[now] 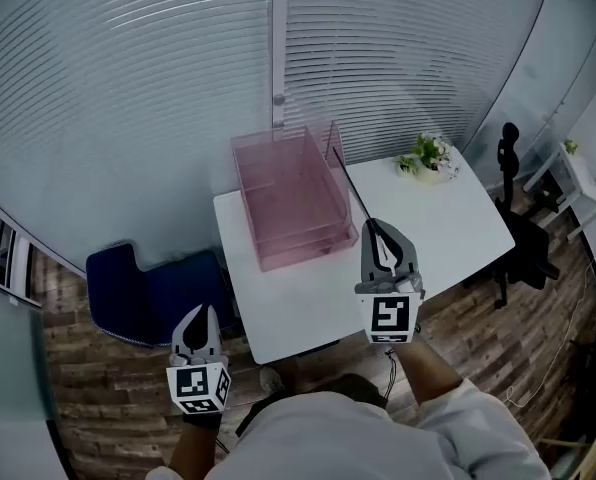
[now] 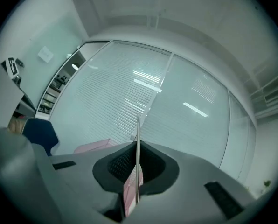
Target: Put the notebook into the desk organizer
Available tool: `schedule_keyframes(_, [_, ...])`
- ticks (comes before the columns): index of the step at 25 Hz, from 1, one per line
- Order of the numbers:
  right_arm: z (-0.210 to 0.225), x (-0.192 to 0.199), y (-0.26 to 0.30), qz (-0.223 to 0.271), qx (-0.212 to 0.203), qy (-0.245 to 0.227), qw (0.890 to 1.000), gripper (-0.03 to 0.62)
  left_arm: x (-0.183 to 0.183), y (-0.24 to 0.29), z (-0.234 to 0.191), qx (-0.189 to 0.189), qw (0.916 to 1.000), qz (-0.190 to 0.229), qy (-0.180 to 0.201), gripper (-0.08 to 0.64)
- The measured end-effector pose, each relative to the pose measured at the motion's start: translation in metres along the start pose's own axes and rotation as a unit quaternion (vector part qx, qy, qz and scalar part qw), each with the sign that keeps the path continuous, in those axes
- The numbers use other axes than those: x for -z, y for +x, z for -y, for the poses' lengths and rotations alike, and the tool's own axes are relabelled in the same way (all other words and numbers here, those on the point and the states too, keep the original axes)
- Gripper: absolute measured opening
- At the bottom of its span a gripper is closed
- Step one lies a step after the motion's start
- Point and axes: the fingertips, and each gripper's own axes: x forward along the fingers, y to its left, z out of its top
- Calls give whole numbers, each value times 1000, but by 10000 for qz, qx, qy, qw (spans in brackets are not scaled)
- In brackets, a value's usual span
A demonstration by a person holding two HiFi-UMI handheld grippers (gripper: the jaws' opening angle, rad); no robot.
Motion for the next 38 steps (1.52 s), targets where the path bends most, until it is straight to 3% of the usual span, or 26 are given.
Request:
schedule_keyframes(3, [-9, -16, 43, 292, -94, -490, 9983, 21, 3, 9, -15, -44, 10000, -41, -38, 8])
schedule_keyframes(7, [-15, -19, 88, 247, -223, -1051, 9939, 21, 7, 13, -27, -280, 9995, -63, -122, 8])
schedule_keyframes(11, [-26, -16, 127, 195, -576, -1829, 9812, 21, 5, 11, -28, -592, 9980, 12, -242, 8])
schedule_keyframes(19, [-71, 12, 194, -10, -1357, -3461, 9283, 21, 4, 17, -29, -1002, 9943, 79, -368, 8])
schedule_keyframes(24, [-97, 40, 216, -359, -1869, -3875, 9020, 21, 7, 22, -29, -1095, 9931, 42, -413, 8])
schedule_keyframes(32, [-134, 90, 233, -1011, -2756, -4460, 8455, 21, 12, 23, -31, -1169, 9919, -35, -490, 8])
schedule_keyframes(38, [-149, 109, 230, -1329, -3214, -4589, 8176, 23, 22, 20, -35, -1218, 9908, -104, -578, 8])
